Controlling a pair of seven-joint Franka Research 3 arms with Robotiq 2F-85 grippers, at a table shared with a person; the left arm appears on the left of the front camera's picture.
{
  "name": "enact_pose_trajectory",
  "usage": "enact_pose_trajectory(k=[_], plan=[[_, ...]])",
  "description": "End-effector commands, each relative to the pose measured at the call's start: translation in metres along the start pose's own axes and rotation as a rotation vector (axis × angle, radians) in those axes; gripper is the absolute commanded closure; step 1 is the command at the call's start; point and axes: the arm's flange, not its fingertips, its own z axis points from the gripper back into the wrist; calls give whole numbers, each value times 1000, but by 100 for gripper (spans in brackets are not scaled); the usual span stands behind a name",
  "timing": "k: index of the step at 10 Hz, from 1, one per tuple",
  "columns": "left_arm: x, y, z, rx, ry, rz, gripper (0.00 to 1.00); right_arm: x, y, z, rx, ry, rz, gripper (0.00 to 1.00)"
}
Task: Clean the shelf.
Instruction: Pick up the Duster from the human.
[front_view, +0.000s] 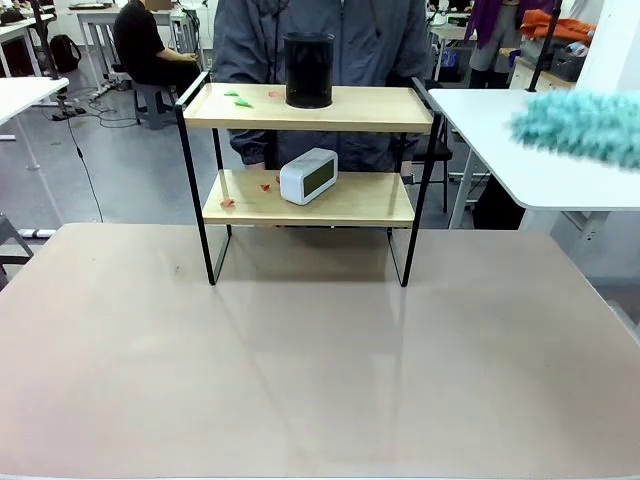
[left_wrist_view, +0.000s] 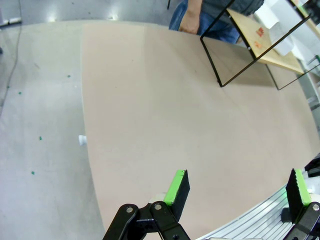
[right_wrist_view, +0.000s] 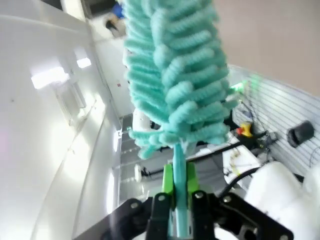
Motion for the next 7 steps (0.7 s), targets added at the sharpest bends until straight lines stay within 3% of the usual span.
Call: enact_pose_trajectory(k=[1, 4, 7], plan=[[1, 0, -1, -15, -16, -20, 0, -34, -26, 9, -68, 15, 31, 100], [1, 0, -1, -15, -16, -20, 0, 20, -59, -43, -253, -122, 134, 100], [1, 0, -1, -15, -16, -20, 0, 58, -66, -79, -479, -56, 179, 100]])
